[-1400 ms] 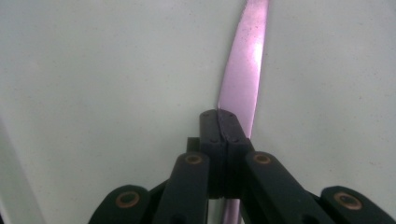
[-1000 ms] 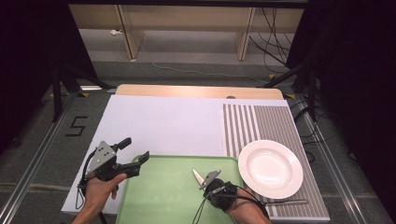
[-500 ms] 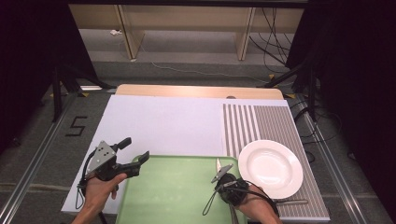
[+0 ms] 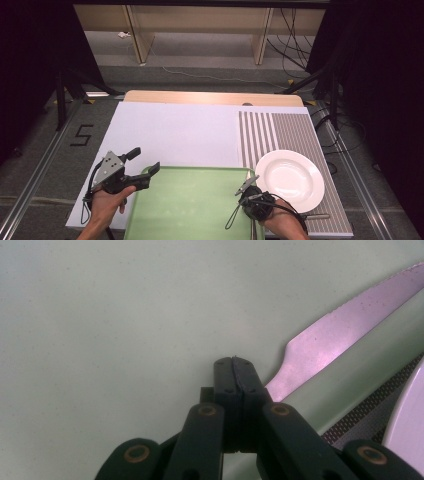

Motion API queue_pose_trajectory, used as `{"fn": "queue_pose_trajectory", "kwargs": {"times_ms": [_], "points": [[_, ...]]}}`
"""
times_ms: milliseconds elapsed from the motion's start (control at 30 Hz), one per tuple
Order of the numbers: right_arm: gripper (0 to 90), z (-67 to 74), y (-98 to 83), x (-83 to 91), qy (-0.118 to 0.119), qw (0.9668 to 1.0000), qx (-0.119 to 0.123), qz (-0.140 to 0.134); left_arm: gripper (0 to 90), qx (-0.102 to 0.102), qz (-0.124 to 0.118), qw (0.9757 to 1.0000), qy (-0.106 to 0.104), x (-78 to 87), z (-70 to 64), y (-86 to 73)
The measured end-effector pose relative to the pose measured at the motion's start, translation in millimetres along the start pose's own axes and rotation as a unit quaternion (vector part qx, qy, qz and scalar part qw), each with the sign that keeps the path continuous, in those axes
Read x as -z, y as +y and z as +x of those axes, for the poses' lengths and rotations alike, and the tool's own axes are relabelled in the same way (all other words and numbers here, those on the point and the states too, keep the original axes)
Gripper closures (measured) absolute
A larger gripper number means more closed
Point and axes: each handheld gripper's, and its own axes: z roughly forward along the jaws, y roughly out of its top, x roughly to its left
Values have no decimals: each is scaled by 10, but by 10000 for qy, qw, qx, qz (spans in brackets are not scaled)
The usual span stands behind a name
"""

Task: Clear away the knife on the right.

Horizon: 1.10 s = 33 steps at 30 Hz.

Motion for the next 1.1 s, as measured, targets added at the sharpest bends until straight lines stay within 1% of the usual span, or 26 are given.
{"fn": "queue_pose_trajectory", "kwargs": {"times_ms": [167,233,267,400,433,467,500,533,567,600,667,700,733,767,800,833,867,900,933,967,1033,1067,1100], "points": [[900,-12,-12,-1,9,10000,-17,-31,165,3,4,10000,-9,-1,3,0],[900,-28,-15,8,38,9999,-26,-108,165,6,-4,10000,-9,0,0,2],[900,-40,-17,24,89,9998,-44,-154,165,13,-44,10000,-45,-7,2,-1],[893,-104,-40,104,285,9984,-173,-451,165,21,-43,10000,-49,-6,3,0],[884,-121,-50,119,311,9978,-226,-543,165,4,-2,10000,-20,4,2,6],[867,-147,-60,131,386,9969,-264,-640,165,7,-14,10000,-27,3,2,5],[850,-163,-65,140,423,9961,-252,-726,165,8,-15,10000,-27,3,2,6],[807,-172,-70,159,455,9951,-399,-787,165,8,-14,10000,-29,3,2,6],[770,-180,-72,171,450,9945,-471,-819,165,5,-15,10000,-30,3,2,6],[713,-202,-80,186,511,9934,-491,-906,165,-4,-12,10000,-32,2,2,7],[619,-238,-97,224,672,9901,-575,-1095,165,16,-39,10000,-53,-7,2,1],[571,-259,-110,245,780,9875,-589,-1234,165,13,-35,10000,-49,-7,1,2],[522,-262,-114,241,783,9848,-706,-1380,165,1,-4,10000,-24,1,-2,8],[465,-278,-124,250,817,9834,-720,-1454,165,3,-13,10000,-29,1,-3,8],[419,-293,-136,266,836,9828,-677,-1504,165,2,-12,10000,-32,0,-2,9],[362,-294,-145,281,731,9831,-681,-1536,165,8,-9,10000,-28,-1,-1,8],[339,-290,-149,285,696,9831,-686,-1548,165,26,-29,10000,-53,-10,0,3],[328,-291,-157,296,712,9831,-690,-1539,165,13,19,10000,-16,-6,0,4],[315,-297,-164,299,716,9825,-685,-1576,165,18,17,10000,-17,-9,0,3],[303,-294,-173,295,719,9811,-714,-1647,165,16,19,10000,-14,-8,0,4],[291,-314,-193,310,756,9815,-674,-1623,165,9,16,10000,-8,-9,0,9],[276,-318,-201,311,760,9810,-675,-1655,165,3,22,10000,-13,-12,0,8],[259,-325,-213,317,775,9796,-716,-1713,165,12,29,10000,-12,-15,-2,6]]}}
